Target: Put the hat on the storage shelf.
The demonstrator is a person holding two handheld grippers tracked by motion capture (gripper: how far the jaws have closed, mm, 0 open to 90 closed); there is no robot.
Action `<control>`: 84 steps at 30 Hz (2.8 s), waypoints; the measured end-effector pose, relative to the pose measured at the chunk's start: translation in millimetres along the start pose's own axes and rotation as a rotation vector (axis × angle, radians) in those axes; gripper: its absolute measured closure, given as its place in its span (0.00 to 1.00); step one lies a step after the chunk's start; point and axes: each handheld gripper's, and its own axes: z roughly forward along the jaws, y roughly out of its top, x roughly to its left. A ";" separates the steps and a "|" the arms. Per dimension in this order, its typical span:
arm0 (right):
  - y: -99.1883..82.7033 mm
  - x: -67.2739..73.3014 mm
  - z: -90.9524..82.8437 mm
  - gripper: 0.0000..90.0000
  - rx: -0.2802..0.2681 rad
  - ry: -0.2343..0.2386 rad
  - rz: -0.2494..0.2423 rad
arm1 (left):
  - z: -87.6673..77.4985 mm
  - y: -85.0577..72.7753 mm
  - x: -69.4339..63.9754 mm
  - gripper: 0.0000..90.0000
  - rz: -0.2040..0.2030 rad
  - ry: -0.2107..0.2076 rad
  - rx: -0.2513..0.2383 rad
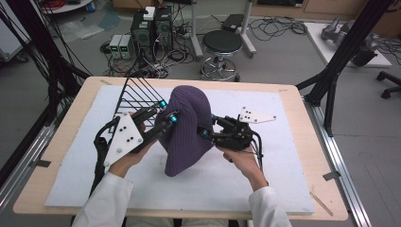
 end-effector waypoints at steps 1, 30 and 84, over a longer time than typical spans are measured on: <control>1.1 1.6 -0.3 0.76 0.012 -0.019 -0.004 | -1.0 -0.1 1.7 0.90 0.001 0.007 0.004; 23.0 36.4 23.8 0.92 -0.013 -0.319 -0.143 | -24.0 -18.7 86.5 0.89 0.040 0.164 0.250; 73.9 28.3 209.1 0.92 -0.097 -0.466 -0.176 | -51.2 -17.9 211.4 0.89 0.097 0.525 0.342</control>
